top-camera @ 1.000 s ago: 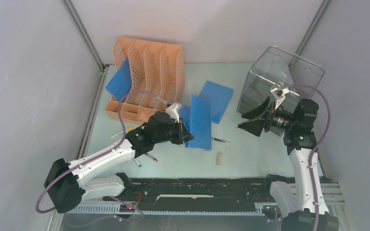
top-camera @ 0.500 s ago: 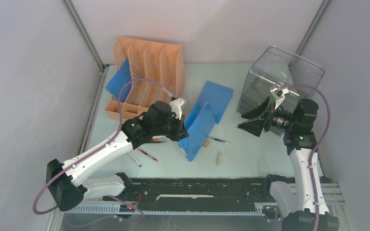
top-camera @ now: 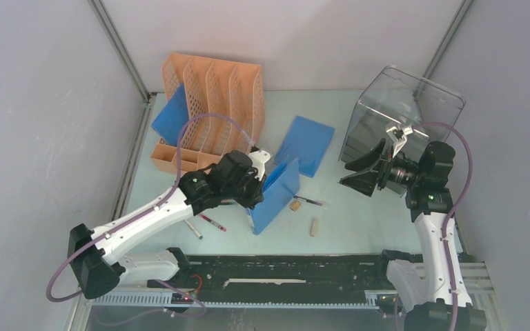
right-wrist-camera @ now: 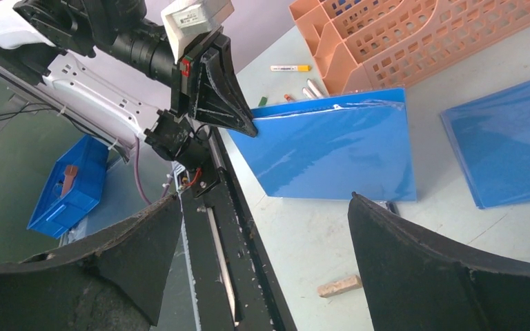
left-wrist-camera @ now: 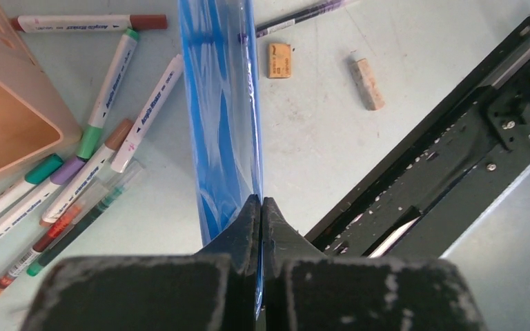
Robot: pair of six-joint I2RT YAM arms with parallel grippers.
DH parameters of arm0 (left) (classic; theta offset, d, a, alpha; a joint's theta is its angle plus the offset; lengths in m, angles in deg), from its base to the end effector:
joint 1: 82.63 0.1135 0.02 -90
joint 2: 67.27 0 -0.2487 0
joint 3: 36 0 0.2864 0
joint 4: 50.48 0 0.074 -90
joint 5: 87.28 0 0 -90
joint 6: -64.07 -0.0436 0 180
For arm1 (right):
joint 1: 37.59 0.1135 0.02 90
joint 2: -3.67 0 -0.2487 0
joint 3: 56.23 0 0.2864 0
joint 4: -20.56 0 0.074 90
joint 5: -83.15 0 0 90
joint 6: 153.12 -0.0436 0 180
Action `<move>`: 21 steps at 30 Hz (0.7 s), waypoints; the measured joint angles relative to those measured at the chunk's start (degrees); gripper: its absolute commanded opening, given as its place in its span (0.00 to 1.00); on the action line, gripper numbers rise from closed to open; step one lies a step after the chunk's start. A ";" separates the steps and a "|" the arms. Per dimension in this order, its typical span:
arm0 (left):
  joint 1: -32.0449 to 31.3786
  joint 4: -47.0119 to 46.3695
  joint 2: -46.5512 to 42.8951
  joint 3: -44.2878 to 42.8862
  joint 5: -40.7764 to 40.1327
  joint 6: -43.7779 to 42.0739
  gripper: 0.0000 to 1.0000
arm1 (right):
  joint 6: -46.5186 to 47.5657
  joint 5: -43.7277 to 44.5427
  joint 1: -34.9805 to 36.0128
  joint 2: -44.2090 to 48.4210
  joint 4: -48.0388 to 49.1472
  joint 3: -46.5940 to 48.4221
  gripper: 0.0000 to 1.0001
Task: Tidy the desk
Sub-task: Pick up the folder from the center of the board.
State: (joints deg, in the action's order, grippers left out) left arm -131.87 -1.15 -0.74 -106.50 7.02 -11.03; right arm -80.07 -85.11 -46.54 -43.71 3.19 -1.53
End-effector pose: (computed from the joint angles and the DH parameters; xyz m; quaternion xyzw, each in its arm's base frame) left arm 0.1863 -0.2212 0.2779 0.2865 0.8790 -0.2309 0.3032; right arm 0.2213 0.0084 0.3185 -0.2619 0.6702 0.5172 0.4634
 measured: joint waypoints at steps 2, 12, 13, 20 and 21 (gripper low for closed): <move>-1.22 -0.70 -0.59 1.11 -1.77 -0.72 0.00 | 0.02 0.00 0.00 0.00 -0.13 0.00 0.97; -5.77 -4.17 -5.42 7.96 -8.90 -6.86 0.00 | 5.33 0.48 3.85 0.00 -2.40 0.00 0.97; -6.01 -4.22 -5.99 8.26 -9.31 -7.78 0.00 | 6.43 0.66 4.46 0.00 -2.93 0.00 0.97; -7.87 -5.29 -8.98 8.96 -11.74 -13.14 0.00 | 17.90 3.26 10.43 -0.39 -8.07 0.50 1.00; -8.09 -5.38 -9.07 8.96 -11.89 -13.77 0.00 | 21.07 4.33 12.44 -0.90 -10.12 1.16 1.00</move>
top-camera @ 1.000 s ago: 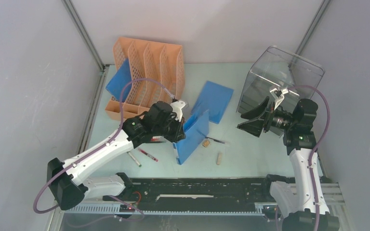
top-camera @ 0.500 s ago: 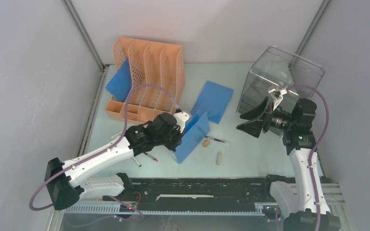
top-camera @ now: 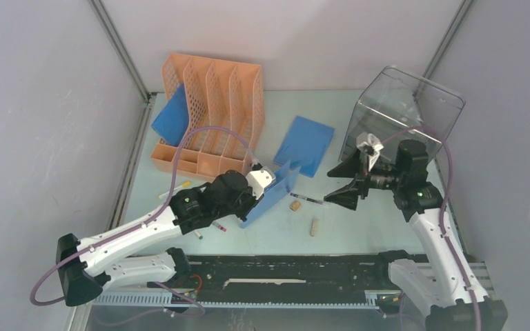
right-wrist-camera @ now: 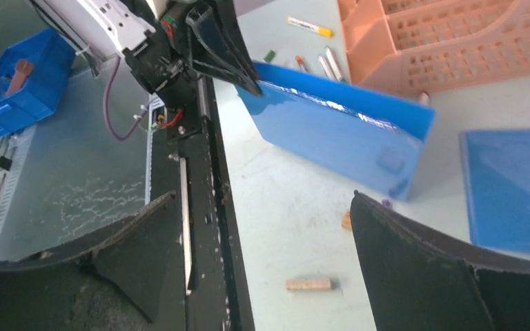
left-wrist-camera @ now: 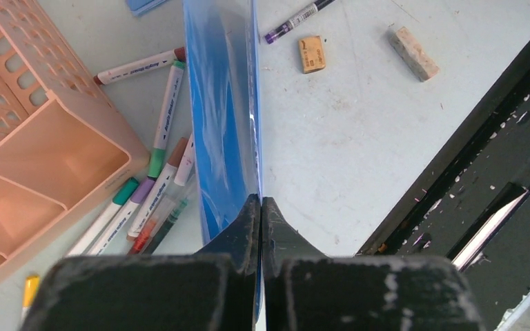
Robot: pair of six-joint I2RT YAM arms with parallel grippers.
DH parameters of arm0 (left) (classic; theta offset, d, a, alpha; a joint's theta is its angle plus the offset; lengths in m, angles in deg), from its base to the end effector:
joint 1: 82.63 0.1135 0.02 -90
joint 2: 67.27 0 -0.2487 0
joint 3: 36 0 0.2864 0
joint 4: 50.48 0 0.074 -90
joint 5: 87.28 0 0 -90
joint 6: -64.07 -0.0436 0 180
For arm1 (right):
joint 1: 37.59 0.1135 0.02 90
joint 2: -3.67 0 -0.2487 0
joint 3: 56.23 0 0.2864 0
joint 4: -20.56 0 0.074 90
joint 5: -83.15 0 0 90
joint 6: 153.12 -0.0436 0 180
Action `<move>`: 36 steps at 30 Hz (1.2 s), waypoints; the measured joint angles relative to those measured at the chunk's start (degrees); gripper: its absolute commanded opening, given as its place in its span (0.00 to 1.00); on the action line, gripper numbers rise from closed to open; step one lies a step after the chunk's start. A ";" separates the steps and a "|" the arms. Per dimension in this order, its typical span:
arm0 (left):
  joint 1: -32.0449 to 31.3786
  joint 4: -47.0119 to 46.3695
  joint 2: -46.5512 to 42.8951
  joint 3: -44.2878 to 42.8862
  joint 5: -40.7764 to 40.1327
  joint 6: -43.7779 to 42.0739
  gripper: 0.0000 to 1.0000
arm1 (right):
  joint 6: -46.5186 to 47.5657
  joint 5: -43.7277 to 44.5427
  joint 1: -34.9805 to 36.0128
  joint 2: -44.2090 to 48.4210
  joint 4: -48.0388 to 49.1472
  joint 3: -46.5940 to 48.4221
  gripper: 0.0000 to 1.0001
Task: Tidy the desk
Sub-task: Pick up the folder from the center of the board.
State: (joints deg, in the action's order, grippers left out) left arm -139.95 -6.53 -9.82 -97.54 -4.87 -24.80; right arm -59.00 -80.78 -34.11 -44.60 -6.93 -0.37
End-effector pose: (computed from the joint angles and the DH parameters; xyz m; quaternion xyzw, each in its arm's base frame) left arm 0.1462 -0.2173 0.2684 0.4009 0.8105 -0.1541 0.3982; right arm 0.2163 0.0551 0.3076 -0.3879 0.6298 0.4897 0.4616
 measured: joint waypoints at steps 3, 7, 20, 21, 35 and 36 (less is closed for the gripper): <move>-0.72 0.04 0.00 0.00 -0.74 -1.53 0.00 | 12.20 4.39 6.97 -2.25 -7.43 3.17 1.00; -2.23 0.22 -0.04 0.02 -2.16 -3.32 0.00 | 33.16 10.29 15.93 -4.94 -16.48 6.34 1.00; -4.66 0.31 -1.68 3.39 -4.31 -6.27 0.00 | 70.40 27.04 24.68 -25.20 -22.91 17.42 0.99; -4.94 0.24 -1.70 3.69 -4.35 -6.32 0.00 | 71.34 27.76 25.05 -27.10 -22.86 18.91 0.99; -5.70 0.33 -3.39 4.04 -5.33 -6.80 0.00 | 75.60 34.03 31.74 -39.91 -22.01 23.47 0.77; -5.73 0.33 -3.50 4.04 -5.33 -6.80 0.00 | 76.26 34.18 31.89 -40.28 -22.08 23.47 0.73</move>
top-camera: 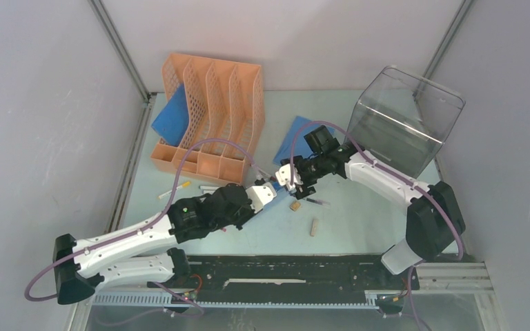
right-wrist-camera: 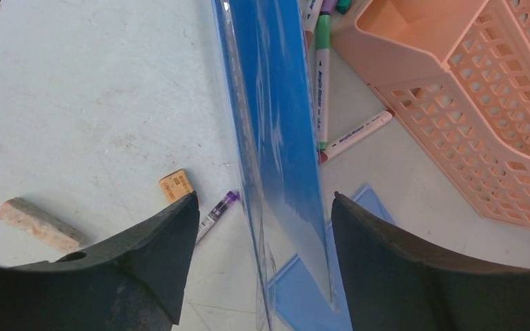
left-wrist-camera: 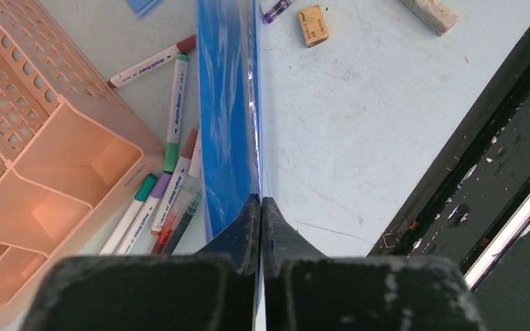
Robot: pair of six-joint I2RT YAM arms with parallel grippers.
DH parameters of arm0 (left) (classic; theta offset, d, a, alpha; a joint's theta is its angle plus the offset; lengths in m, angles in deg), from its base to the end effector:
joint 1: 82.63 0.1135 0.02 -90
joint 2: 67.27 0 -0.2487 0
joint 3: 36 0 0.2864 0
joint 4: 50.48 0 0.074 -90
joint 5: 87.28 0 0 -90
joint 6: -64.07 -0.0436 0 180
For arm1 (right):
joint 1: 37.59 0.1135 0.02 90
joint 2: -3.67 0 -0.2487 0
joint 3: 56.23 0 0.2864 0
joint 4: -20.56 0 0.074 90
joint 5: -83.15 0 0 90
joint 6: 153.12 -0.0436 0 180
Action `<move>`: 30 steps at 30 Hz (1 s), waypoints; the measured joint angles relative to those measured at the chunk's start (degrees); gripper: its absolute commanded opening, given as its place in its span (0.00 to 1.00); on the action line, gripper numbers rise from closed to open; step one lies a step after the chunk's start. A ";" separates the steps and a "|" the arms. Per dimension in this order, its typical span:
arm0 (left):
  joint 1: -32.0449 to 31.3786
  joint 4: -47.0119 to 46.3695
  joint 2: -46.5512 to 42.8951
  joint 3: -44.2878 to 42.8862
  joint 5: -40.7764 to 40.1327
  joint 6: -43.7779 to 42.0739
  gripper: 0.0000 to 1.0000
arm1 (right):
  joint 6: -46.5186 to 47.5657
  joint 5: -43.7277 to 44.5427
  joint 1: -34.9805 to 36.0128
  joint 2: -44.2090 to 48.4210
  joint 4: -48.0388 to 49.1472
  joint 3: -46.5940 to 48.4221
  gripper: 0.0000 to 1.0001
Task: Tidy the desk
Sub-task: Pick up the folder from the center of the board.
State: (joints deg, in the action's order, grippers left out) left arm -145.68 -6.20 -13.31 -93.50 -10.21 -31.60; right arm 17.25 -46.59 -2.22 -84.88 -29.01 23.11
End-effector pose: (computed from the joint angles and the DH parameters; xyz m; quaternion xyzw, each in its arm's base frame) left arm 0.1210 -0.2165 0.2563 0.4710 0.7721 -0.1090 0.4124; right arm 0.2710 0.2266 0.2243 -0.8157 0.4043 0.2056 0.3591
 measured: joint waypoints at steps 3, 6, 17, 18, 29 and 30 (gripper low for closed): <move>-0.24 -0.11 -0.22 0.13 0.00 0.00 0.00 | 1.86 0.07 0.20 -0.74 -0.04 0.00 0.66; -0.44 -0.22 -0.26 0.42 -0.04 0.00 0.00 | 2.95 -0.22 0.35 -0.81 -0.02 0.00 0.60; -0.59 -0.39 -0.87 0.61 -0.74 0.00 0.00 | 5.68 -0.09 1.01 -0.81 0.81 0.00 0.25; -0.59 -0.39 -1.05 0.66 -0.92 0.02 0.00 | 5.86 -0.04 1.07 -0.81 0.92 0.00 0.21; -0.70 -1.60 -4.61 0.66 -2.19 0.02 0.27 | 6.27 0.15 1.33 1.70 0.79 0.00 0.00; -0.70 -2.03 -5.40 0.68 -1.97 0.13 0.33 | 6.27 0.20 1.33 2.47 0.52 0.00 0.00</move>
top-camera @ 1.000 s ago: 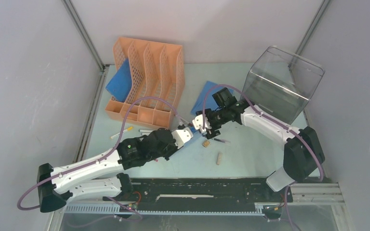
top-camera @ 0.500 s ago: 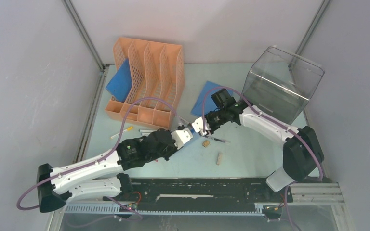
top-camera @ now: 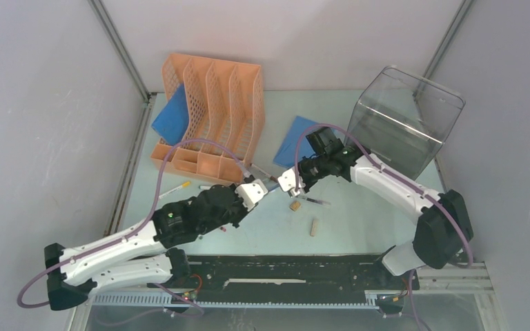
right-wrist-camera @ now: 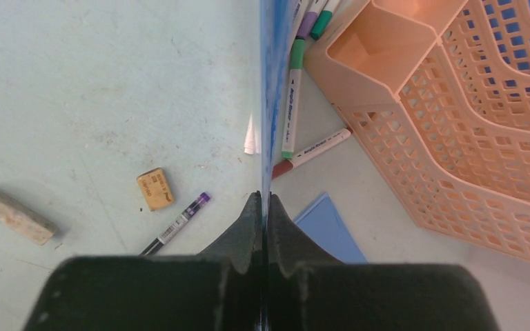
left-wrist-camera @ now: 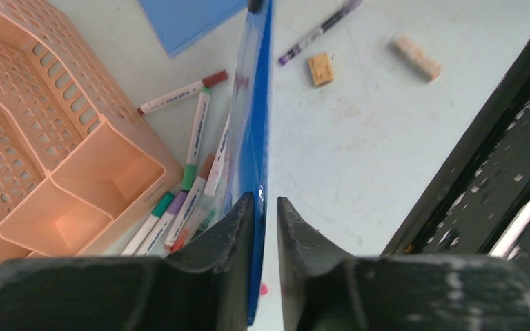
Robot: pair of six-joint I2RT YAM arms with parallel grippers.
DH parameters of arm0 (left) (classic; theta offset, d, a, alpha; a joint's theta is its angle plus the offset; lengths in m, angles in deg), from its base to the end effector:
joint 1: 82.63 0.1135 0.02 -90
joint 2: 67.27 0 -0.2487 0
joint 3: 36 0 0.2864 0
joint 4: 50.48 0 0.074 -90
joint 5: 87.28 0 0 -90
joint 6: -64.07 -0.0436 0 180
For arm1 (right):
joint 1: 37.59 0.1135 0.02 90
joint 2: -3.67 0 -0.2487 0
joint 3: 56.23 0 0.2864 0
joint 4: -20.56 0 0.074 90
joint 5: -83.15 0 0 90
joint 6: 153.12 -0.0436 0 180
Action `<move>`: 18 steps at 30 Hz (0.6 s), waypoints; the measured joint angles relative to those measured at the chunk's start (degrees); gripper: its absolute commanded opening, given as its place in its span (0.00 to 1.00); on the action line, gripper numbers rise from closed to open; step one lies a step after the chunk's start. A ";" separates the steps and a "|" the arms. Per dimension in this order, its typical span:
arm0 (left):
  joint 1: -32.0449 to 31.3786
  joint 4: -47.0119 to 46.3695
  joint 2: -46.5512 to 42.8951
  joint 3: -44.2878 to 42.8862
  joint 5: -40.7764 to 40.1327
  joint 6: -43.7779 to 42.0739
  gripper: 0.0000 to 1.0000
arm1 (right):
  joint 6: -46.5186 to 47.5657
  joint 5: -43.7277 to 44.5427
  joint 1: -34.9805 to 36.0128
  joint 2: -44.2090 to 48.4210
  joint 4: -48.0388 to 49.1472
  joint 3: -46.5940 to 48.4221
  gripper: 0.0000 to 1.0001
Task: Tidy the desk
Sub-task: Pick up the folder from the center of the board.
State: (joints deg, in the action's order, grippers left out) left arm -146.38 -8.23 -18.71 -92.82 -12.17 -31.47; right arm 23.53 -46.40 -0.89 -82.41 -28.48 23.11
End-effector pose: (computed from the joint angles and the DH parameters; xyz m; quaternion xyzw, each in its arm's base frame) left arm 0.1140 -0.2059 0.2762 0.4476 0.7548 -0.1265 0.4624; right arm 0.2624 0.2302 0.2390 -0.8389 0.3391 0.1762 0.3875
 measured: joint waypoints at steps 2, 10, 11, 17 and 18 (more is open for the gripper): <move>-0.07 -1.40 -1.99 0.17 0.28 0.24 0.45 | 0.17 0.09 0.04 1.70 -1.27 0.00 0.00; -0.42 -9.07 -13.42 4.94 4.83 2.58 0.84 | 2.27 0.85 0.09 5.90 -16.70 4.83 0.00; -0.44 -10.38 -15.37 6.05 5.81 2.93 0.88 | 2.32 0.96 0.09 5.90 -19.26 5.99 0.00; -0.46 -19.58 -25.07 12.94 9.35 5.62 1.00 | 1.46 0.09 -1.03 8.28 -32.74 7.63 0.00; -0.46 -21.70 -26.49 14.43 9.77 6.16 1.00 | 1.05 -0.39 -1.44 9.11 -34.56 7.41 0.00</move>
State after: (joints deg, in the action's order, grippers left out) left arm -146.84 -29.93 -45.20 -78.39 -2.40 -25.30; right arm 24.58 -46.79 -2.33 -73.30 -63.04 30.52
